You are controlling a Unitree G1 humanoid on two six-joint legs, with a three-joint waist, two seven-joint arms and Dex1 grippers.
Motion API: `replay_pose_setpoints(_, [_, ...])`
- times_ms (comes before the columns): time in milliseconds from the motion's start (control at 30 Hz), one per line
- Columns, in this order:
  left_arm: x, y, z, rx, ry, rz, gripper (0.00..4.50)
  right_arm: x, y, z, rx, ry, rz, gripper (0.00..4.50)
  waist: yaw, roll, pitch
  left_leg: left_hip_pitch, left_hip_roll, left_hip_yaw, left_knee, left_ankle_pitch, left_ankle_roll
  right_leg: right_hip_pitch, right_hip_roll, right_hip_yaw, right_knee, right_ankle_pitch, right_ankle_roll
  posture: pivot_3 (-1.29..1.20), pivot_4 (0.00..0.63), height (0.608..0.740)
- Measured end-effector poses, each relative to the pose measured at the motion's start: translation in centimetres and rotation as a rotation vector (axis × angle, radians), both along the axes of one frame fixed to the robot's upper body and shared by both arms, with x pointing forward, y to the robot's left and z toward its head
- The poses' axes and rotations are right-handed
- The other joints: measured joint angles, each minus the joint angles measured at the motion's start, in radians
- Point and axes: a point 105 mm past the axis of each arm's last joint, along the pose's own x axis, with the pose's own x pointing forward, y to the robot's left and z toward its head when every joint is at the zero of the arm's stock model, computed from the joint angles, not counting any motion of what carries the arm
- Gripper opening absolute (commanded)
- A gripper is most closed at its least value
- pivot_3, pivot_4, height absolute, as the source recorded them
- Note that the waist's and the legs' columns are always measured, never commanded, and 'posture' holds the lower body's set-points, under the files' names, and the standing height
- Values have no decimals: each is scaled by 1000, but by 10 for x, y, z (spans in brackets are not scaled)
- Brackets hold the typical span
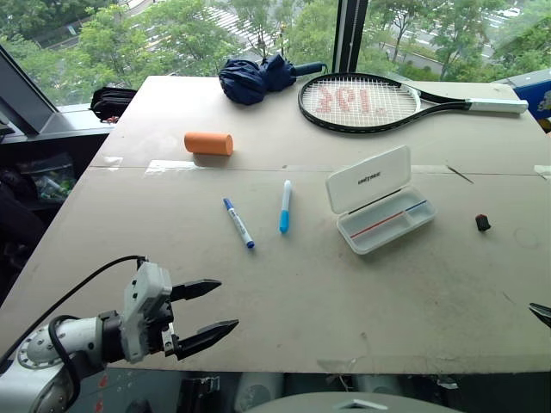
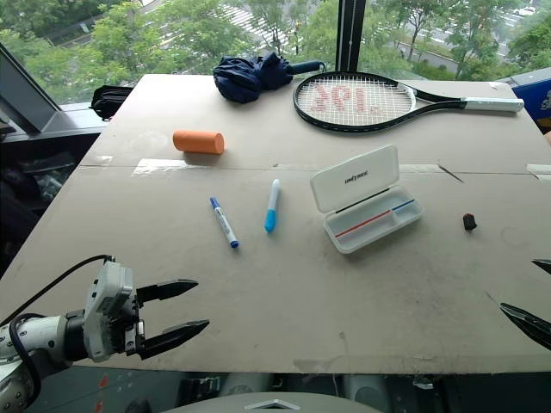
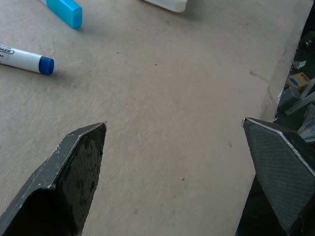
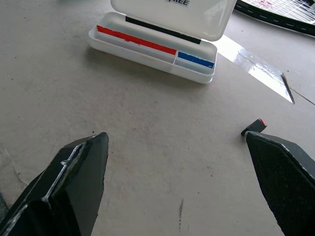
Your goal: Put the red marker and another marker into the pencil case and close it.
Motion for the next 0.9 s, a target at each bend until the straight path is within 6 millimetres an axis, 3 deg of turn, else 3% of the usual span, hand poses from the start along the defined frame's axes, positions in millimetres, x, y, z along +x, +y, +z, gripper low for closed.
replay_pose_setpoints(333, [24, -32, 9, -50, -56, -121, 4500, 0, 18, 0, 50, -31, 12, 4465, 1, 1, -1, -1, 0, 0, 0, 0, 1, 0, 0, 0, 0, 0, 0, 0, 150, 730])
replay_pose_setpoints(600, [53, -72, 14, 1, -153, -189, 4500, 10, 44, 7, 60, -58, 47, 4465, 3, 2, -1, -1, -2, -1, 1, 0, 1, 0, 0, 0, 0, 2, 4, 0, 150, 730])
replay_pose_setpoints(900, [74, -108, 18, 29, -76, -267, 4500, 9, 65, 10, 86, -63, 76, 4465, -2, 3, -1, -1, -2, -2, 1, 0, 1, 0, 1, 0, 1, 2, 5, 0, 150, 730])
